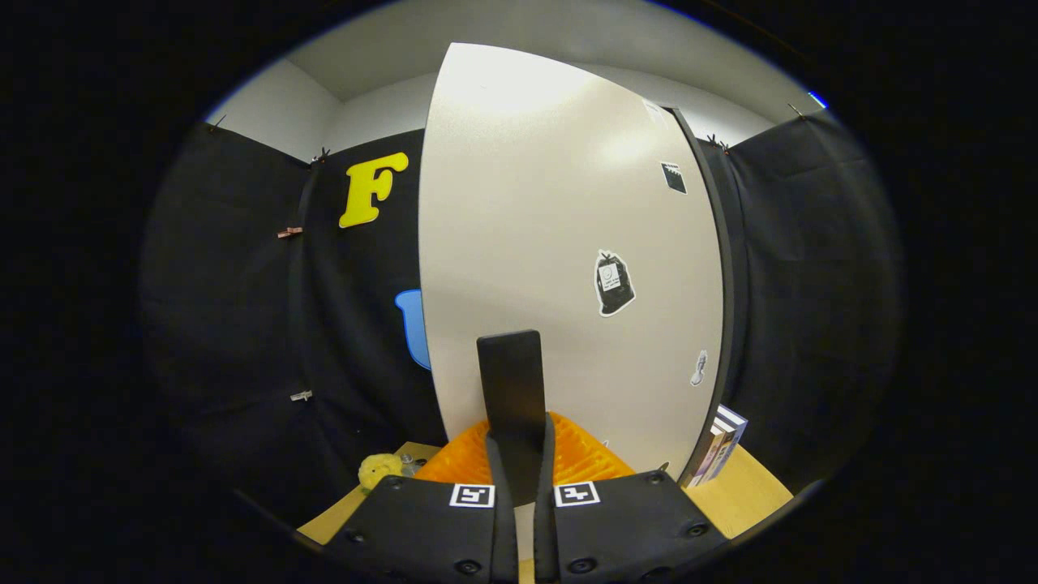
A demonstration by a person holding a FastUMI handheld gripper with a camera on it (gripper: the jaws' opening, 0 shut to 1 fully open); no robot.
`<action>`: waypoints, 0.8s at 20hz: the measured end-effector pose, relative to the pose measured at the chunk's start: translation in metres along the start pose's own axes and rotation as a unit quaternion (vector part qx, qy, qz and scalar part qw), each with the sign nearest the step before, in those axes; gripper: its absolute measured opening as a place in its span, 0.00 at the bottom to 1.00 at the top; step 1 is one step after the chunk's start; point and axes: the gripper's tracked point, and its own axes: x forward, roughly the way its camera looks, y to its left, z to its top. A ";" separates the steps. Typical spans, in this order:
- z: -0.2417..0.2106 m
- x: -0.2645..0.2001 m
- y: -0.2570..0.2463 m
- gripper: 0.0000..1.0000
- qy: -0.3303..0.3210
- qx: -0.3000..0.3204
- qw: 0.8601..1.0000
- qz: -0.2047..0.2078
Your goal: Open the shoe cabinet door, grab the shoes and put them into the shoe cabinet, then close the shoe cabinet door.
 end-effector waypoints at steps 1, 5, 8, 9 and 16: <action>0.001 -0.005 -0.003 0.12 0.000 0.001 1.000 0.000; 0.002 -0.026 -0.022 0.12 0.005 0.005 1.000 -0.006; 0.002 -0.041 -0.037 0.11 0.011 0.004 1.000 -0.009; 0.002 -0.045 -0.042 0.11 0.014 0.003 1.000 -0.009; 0.003 -0.064 -0.069 0.11 0.022 0.000 1.000 -0.012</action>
